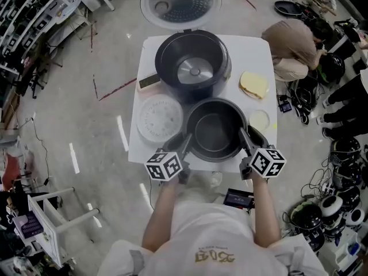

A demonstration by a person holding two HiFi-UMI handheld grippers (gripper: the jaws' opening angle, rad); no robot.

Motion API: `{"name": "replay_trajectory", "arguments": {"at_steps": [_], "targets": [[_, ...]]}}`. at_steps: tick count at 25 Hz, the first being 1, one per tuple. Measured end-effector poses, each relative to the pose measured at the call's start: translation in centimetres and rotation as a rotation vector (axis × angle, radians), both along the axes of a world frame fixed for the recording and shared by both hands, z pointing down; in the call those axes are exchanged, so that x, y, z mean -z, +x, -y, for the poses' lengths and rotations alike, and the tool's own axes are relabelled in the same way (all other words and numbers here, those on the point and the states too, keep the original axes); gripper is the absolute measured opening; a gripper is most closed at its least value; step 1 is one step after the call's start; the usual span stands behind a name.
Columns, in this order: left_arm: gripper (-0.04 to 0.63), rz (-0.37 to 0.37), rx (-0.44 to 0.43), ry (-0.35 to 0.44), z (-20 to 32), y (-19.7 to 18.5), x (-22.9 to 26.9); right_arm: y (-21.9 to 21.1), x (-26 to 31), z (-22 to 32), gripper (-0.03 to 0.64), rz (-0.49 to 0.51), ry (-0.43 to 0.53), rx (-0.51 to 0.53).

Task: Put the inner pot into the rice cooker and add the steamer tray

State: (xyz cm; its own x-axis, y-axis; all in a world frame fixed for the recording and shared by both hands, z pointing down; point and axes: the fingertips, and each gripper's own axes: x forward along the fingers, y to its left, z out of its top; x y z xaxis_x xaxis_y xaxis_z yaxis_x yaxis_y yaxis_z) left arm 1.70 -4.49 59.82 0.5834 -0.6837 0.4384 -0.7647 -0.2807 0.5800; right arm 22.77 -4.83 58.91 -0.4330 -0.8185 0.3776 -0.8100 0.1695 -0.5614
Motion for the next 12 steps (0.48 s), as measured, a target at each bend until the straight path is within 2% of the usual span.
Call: {"name": "replay_trajectory", "arguments": {"at_steps": [2,6,12], "targets": [[0.126,0.003,0.003,0.001,0.14,0.07,0.06,-0.19,-0.35,0.15,0.11,-0.015,-0.006,0.006],[0.123,0.006,0.007,-0.003,-0.08,0.09,-0.03,-0.25,-0.65,-0.08,0.101,-0.053,-0.018,0.012],[0.114,0.004,0.016,-0.009,-0.22,0.05,0.1,-0.19,-0.54,-0.18,0.094,-0.04,-0.032,0.011]]}}
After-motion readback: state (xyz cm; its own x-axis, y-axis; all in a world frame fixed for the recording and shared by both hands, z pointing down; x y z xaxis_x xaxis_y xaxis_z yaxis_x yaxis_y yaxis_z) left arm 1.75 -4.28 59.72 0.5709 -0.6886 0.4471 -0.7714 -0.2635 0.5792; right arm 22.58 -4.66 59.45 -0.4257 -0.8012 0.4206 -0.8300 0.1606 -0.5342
